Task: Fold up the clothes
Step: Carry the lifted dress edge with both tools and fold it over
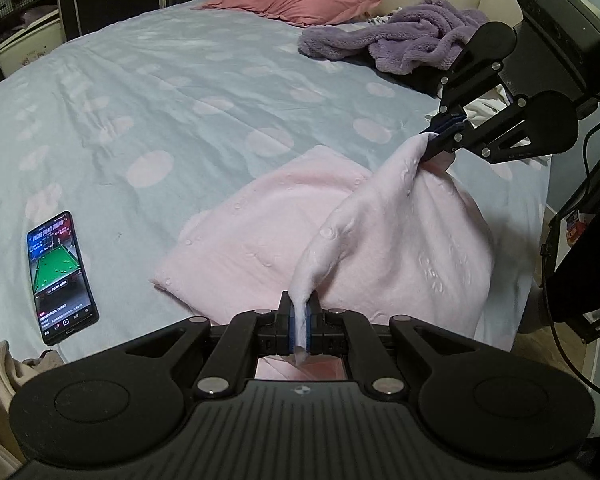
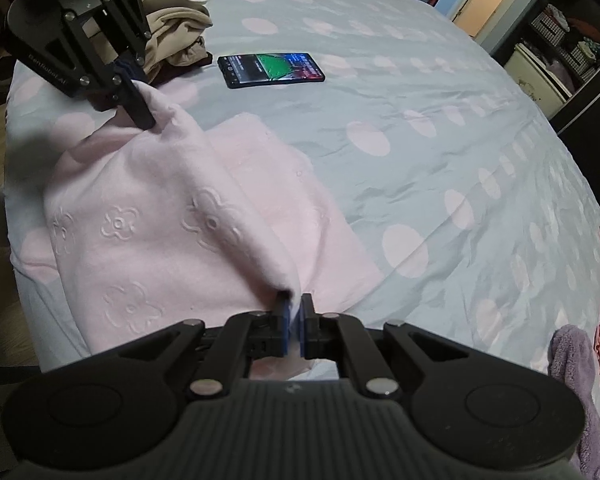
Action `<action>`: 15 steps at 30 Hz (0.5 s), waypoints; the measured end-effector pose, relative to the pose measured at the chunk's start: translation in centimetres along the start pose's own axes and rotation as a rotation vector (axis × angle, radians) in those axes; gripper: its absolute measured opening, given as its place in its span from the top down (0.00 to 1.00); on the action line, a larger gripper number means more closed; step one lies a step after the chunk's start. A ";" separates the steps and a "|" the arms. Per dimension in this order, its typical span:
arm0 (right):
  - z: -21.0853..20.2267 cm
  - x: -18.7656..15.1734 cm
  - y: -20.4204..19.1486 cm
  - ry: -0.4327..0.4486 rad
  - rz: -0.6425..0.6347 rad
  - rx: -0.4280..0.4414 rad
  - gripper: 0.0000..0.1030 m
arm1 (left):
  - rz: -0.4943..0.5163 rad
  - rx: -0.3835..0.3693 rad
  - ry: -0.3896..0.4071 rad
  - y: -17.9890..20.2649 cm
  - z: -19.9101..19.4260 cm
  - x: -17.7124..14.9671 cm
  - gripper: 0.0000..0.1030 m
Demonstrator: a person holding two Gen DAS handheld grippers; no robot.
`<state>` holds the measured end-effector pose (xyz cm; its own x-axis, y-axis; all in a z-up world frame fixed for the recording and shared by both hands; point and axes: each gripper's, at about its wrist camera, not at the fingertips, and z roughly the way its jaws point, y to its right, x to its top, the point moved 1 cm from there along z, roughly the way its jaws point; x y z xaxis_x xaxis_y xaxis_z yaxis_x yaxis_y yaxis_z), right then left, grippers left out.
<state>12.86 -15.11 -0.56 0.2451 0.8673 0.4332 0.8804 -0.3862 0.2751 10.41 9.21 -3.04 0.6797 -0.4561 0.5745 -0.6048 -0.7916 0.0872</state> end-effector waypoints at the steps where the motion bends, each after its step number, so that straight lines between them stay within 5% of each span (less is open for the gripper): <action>1: 0.1 0.0 0.0 0.001 0.003 -0.002 0.94 | -0.001 0.005 0.002 0.0 0.1 0.0 0.97; 15: 2.7 0.9 1.6 0.029 0.058 -0.132 0.94 | -0.039 0.147 0.045 -1.8 2.4 2.4 0.97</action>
<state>15.56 -14.07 -1.99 0.2810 0.8336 0.4756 0.8032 -0.4755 0.3588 14.06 8.58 -3.75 0.6802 -0.4079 0.6090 -0.5087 -0.8609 -0.0084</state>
